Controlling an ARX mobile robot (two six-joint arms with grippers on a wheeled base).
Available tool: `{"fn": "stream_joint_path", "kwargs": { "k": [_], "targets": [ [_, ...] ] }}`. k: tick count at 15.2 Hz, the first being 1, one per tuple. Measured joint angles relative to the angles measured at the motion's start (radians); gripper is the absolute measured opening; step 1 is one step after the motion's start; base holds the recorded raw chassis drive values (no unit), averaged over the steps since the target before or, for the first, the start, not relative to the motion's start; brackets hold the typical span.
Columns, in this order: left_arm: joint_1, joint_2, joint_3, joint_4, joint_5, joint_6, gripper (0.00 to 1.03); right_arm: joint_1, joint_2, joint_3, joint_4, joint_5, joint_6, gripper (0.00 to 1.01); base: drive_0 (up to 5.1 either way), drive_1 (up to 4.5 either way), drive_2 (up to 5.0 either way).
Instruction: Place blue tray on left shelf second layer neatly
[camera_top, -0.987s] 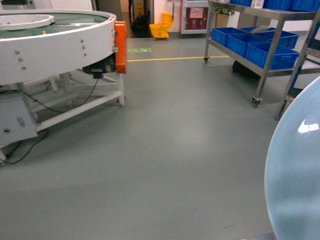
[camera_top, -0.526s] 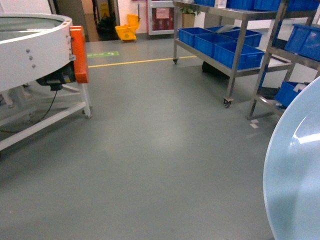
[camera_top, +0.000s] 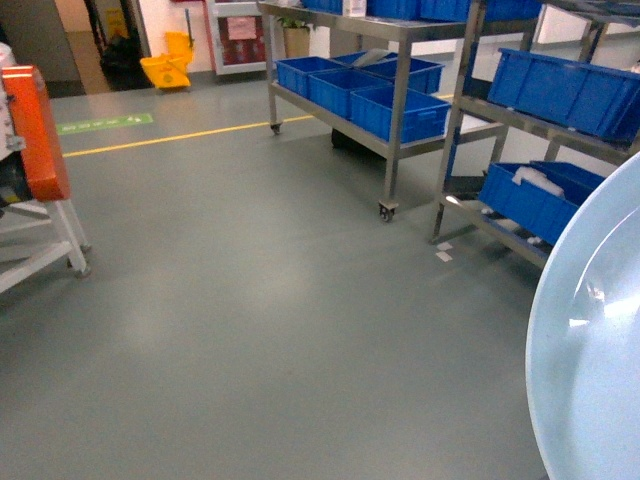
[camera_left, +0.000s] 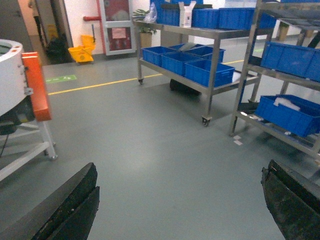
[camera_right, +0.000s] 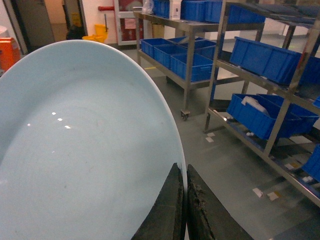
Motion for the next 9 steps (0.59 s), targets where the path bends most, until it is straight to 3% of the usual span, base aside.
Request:
{"fn": "stream_joint_path", "kwargs": {
  "k": [3,9],
  "targets": [
    [-0.001,0.0,0.0,0.002,0.002,0.0,0.98,0.0,0.0,0.0,0.004,0.0,0.0,0.02,-1.7,2.65,-6.0],
    [-0.001,0.0,0.0,0.002,0.002,0.0,0.98,0.0,0.0,0.0,0.004,-0.001,-0.001,0.02,0.2,4.5,-4.2]
  ]
}}
